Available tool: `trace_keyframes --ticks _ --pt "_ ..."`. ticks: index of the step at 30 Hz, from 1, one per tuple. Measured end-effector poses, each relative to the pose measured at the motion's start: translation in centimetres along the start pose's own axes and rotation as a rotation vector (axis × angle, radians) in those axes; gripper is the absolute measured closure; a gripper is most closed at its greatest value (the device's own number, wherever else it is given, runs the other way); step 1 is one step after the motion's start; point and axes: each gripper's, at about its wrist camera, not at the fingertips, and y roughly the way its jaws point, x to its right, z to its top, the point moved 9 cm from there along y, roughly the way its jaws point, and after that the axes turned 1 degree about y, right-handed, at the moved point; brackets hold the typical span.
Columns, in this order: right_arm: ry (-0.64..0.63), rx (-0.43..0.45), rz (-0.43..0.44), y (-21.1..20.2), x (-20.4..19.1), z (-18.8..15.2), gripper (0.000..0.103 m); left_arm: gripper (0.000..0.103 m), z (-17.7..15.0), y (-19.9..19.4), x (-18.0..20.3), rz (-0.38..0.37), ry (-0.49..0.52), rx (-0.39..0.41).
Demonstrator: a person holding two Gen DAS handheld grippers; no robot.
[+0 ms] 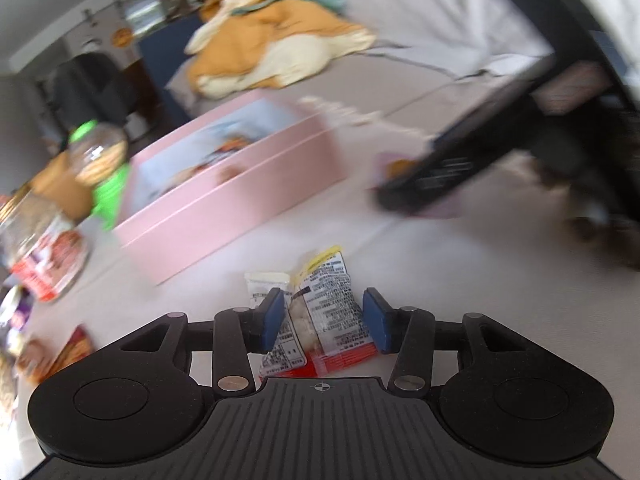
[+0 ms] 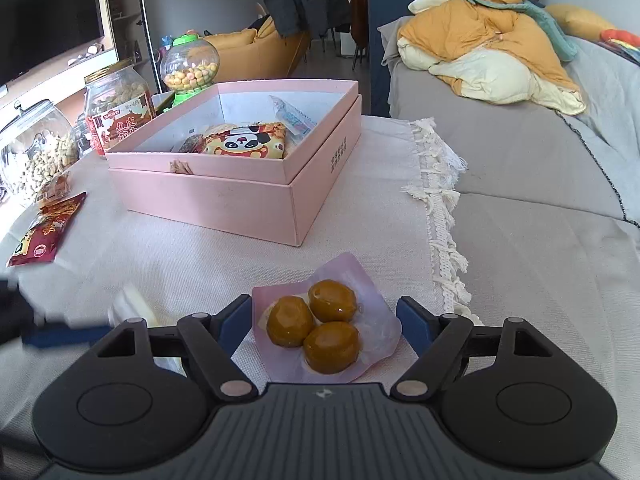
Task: Organize snacks
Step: 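Drop the white-and-red bag into the box with the left gripper while the right drops the egg tray in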
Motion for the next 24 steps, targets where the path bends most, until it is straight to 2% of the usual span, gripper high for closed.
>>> trace_keyframes --ticks 2,6,8,9,12,14,16,20,22,24 --pt "-0.003 0.002 0.000 0.0 -0.2 -0.1 0.024 0.050 -0.3 0.2 -1.3 0.008 -0.032 -0.009" --pt "-0.029 0.010 -0.017 0.0 -0.7 -0.3 0.023 0.049 -0.2 0.1 -1.9 -0.053 -0.088 0.001" --pt "-0.039 0.013 -0.023 0.1 -0.9 -0.4 0.022 0.036 -0.2 0.1 -2.0 -0.107 -0.122 0.015" --pt "-0.039 0.013 -0.022 0.1 -1.1 -0.5 0.021 0.033 -0.1 0.1 -2.1 -0.136 -0.148 0.028" --pt "-0.042 0.019 -0.029 0.2 -1.3 -0.7 0.019 0.039 -0.2 -0.8 -3.4 -0.190 -0.262 0.074" --pt "-0.052 0.024 -0.039 0.1 -1.5 -0.9 0.019 0.041 -0.3 -2.1 -4.9 -0.167 -0.320 0.122" --pt "-0.054 0.027 -0.041 0.1 -1.5 -1.0 0.019 0.041 -0.7 -2.9 -6.2 -0.131 -0.358 0.135" --pt "-0.047 0.026 -0.034 0.2 -1.5 -0.9 0.018 0.041 -1.4 -1.5 -6.3 -0.212 -0.450 0.042" --pt "-0.047 0.026 -0.034 0.2 -1.5 -1.0 0.018 0.039 -1.4 -0.2 -5.3 -0.212 -0.423 -0.003" --pt "-0.047 0.026 -0.035 0.2 -1.5 -1.0 0.018 0.034 -1.3 0.5 -4.3 -0.169 -0.345 -0.001"
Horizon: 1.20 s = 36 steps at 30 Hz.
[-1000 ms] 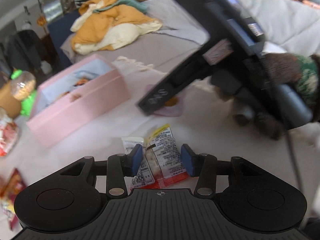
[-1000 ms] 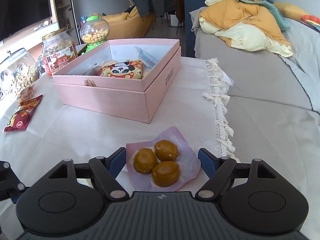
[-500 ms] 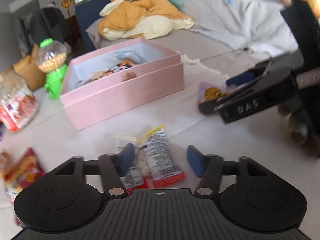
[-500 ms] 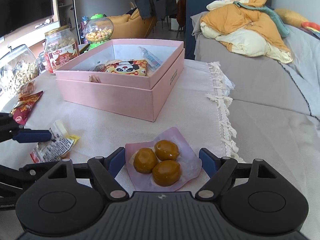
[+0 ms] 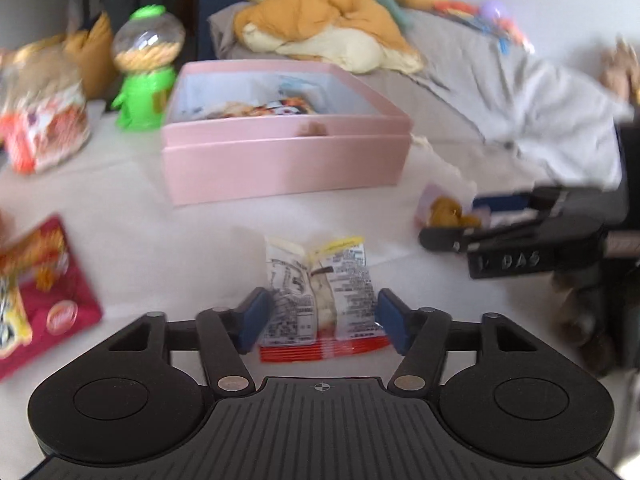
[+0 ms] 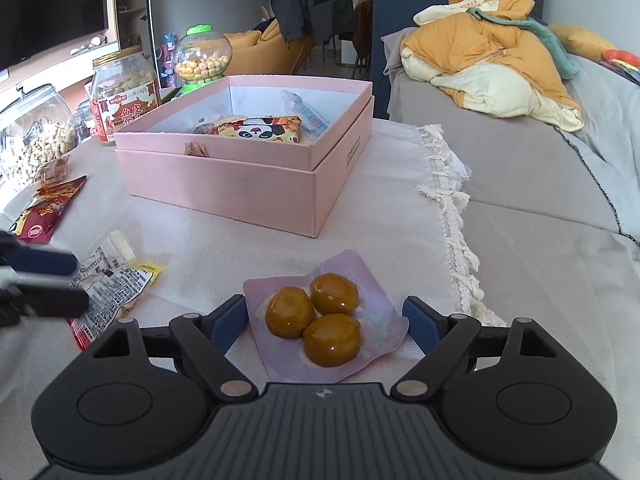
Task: Organize snacks
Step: 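Drop the white-and-red bag into the box with the left gripper while the right drops the egg tray in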
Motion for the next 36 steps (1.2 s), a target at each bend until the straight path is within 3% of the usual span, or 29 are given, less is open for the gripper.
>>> trace_keyframes --ticks 3,5,8,14,18,21,23,25,26,28,33,36 --pt "-0.011 -0.001 -0.009 0.1 -0.2 0.0 0.019 0.032 0.0 0.6 0.9 0.035 0.075 -0.014" --pt "-0.031 0.008 -0.016 -0.2 -0.5 0.1 0.022 0.037 0.1 0.5 1.0 0.029 0.101 -0.011" --pt "-0.050 0.026 -0.010 -1.0 -1.0 0.3 0.027 0.042 0.1 -0.2 0.5 0.024 0.096 0.021" --pt "-0.077 0.071 0.015 -3.1 -2.2 1.7 0.028 0.043 1.8 -2.8 -0.7 0.012 0.054 0.129" --pt "-0.065 0.134 0.037 -5.3 -2.5 4.5 0.028 0.043 5.8 -5.5 -2.4 -0.006 0.011 0.247" --pt "-0.053 0.204 0.035 -6.5 -2.5 8.9 0.028 0.042 11.0 -5.5 -4.1 -0.026 -0.022 0.327" --pt "-0.028 0.234 0.036 -6.3 -2.4 12.6 0.028 0.042 14.1 -2.9 -5.4 -0.080 -0.074 0.307" --pt "0.033 0.237 0.055 -5.1 -2.3 16.6 0.025 0.042 15.3 1.8 -6.7 -0.170 -0.181 0.184" --pt "0.057 0.229 0.071 -4.1 -2.3 18.3 0.019 0.042 15.3 3.9 -7.3 -0.193 -0.226 0.136" --pt "0.061 0.181 0.070 -1.6 -2.8 20.6 0.018 0.045 14.9 5.8 -8.6 -0.164 -0.280 0.117" --pt "0.006 0.067 -0.007 2.6 -4.6 20.5 0.018 0.045 13.4 3.7 -10.6 -0.238 -0.298 0.157" --pt "0.037 0.051 0.007 3.3 -5.0 19.6 0.018 0.045 12.0 1.0 -13.5 -0.200 -0.288 0.174"
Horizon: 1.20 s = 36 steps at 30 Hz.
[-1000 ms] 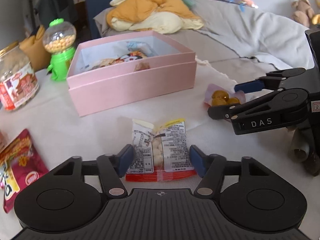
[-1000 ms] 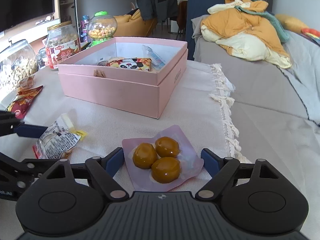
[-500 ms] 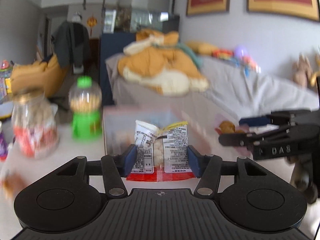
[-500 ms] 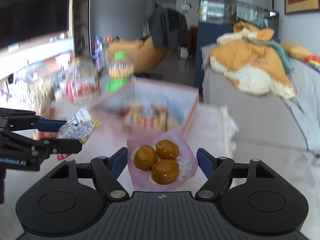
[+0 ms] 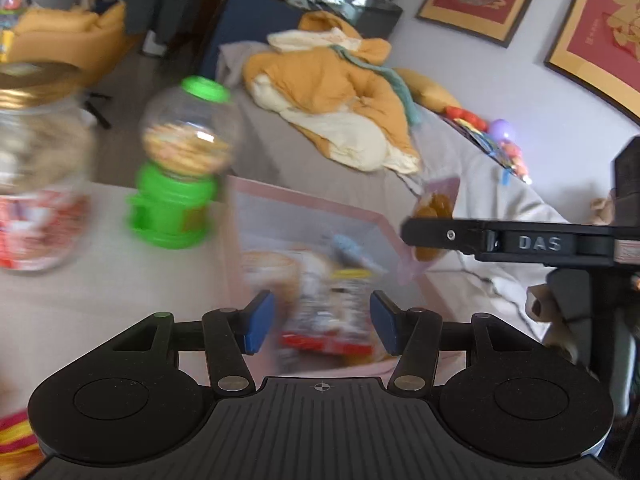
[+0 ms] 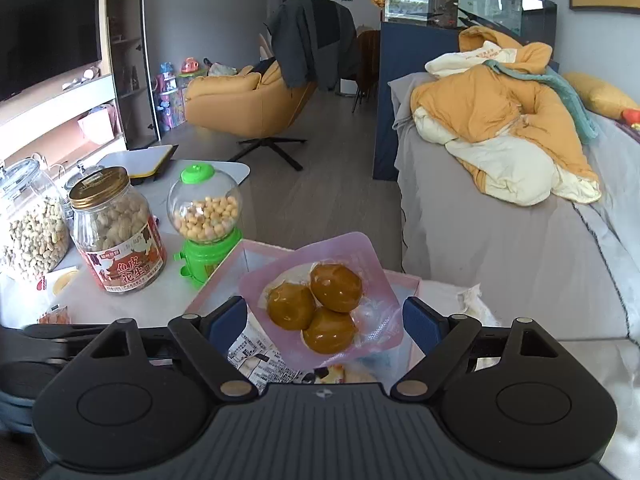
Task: Organize snacks
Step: 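Drop the white-and-red bag into the box with the left gripper while the right drops the egg tray in, then grasp the wrapped round cake pack with the left gripper while the right grasps the red spicy snack bag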
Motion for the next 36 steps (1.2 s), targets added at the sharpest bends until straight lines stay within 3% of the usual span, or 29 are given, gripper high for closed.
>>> trace_keyframes --ticks 4,6,9,12,15,19,21,24,26,32,33,36 --pt "0.094 -0.086 0.076 2.1 -0.2 -0.6 0.017 0.045 1.2 -5.7 -4.6 0.098 -0.033 0.124" --pt "0.148 -0.147 0.112 4.2 -0.7 -1.3 0.017 0.045 1.4 -7.9 -7.0 0.171 -0.050 0.141" --pt "0.128 -0.230 -0.021 7.0 -1.2 -2.9 0.019 0.045 0.7 -10.3 -10.9 0.261 -0.103 0.143" --pt "0.018 -0.110 -0.128 5.9 -2.2 -2.1 0.022 0.045 -0.6 -11.4 -15.0 0.343 -0.199 0.124" --pt "-0.066 0.007 -0.134 3.5 -4.3 -1.2 0.022 0.045 -2.0 -11.5 -17.8 0.370 -0.279 0.102" --pt "-0.155 0.109 -0.089 0.0 -8.5 -1.5 0.019 0.045 -3.4 -11.1 -19.6 0.453 -0.275 0.064" --pt "-0.204 0.101 -0.017 -1.0 -11.4 -3.0 0.019 0.045 -4.1 -11.1 -20.1 0.504 -0.248 0.038" --pt "-0.266 -0.010 0.177 -1.1 -16.8 -7.2 0.019 0.040 -5.0 -11.2 -20.4 0.509 -0.246 0.013" --pt "-0.302 -0.069 0.249 -0.8 -20.0 -10.0 0.019 0.041 -5.2 -11.8 -20.3 0.508 -0.253 0.003" --pt "-0.255 -0.233 0.284 3.3 -25.9 -13.7 0.019 0.045 -5.6 -12.7 -20.3 0.456 -0.338 0.006" --pt "-0.224 -0.269 0.307 4.0 -26.4 -13.9 0.012 0.045 -5.6 -12.4 -20.5 0.448 -0.359 0.006" --pt "-0.235 -0.267 0.310 4.3 -27.1 -14.1 0.010 0.040 -5.1 -11.1 -20.6 0.481 -0.367 0.014"
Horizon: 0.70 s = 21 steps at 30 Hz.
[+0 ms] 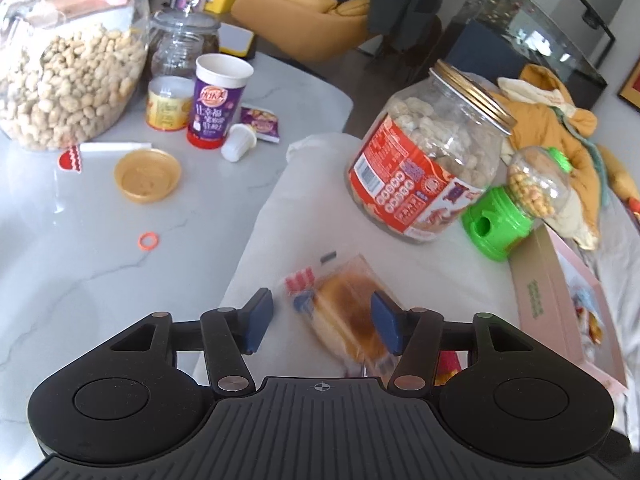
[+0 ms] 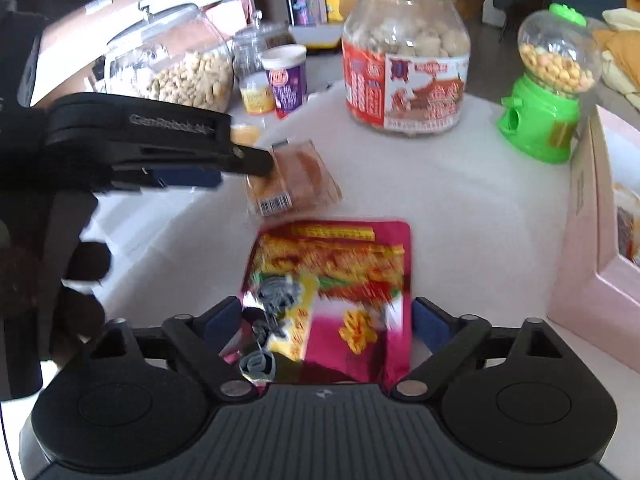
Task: Organize snacks
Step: 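Grasp the wrapped round cake pack with the left gripper while the right grasps the red spicy snack bag, then carry the cake pack into the box and open the left gripper while the right holds the red bag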
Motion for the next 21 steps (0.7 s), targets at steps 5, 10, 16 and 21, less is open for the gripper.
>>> trace_keyframes --ticks 5,10,16,21 --pt "-0.099 0.001 -0.020 -1.1 0.2 -1.6 0.016 0.016 -0.1 1.7 2.6 0.102 0.098 -0.011" --pt "-0.048 0.012 0.004 -4.5 2.9 -4.1 0.024 0.015 -1.1 1.5 4.6 0.185 0.306 0.056" --pt "-0.016 0.081 -0.017 -8.0 7.3 -7.8 0.023 0.021 -1.6 0.1 4.7 0.216 0.344 0.082" --pt "0.027 0.124 -0.015 -8.9 9.5 -9.0 0.023 0.021 -2.0 -1.1 5.6 0.203 0.361 0.092"
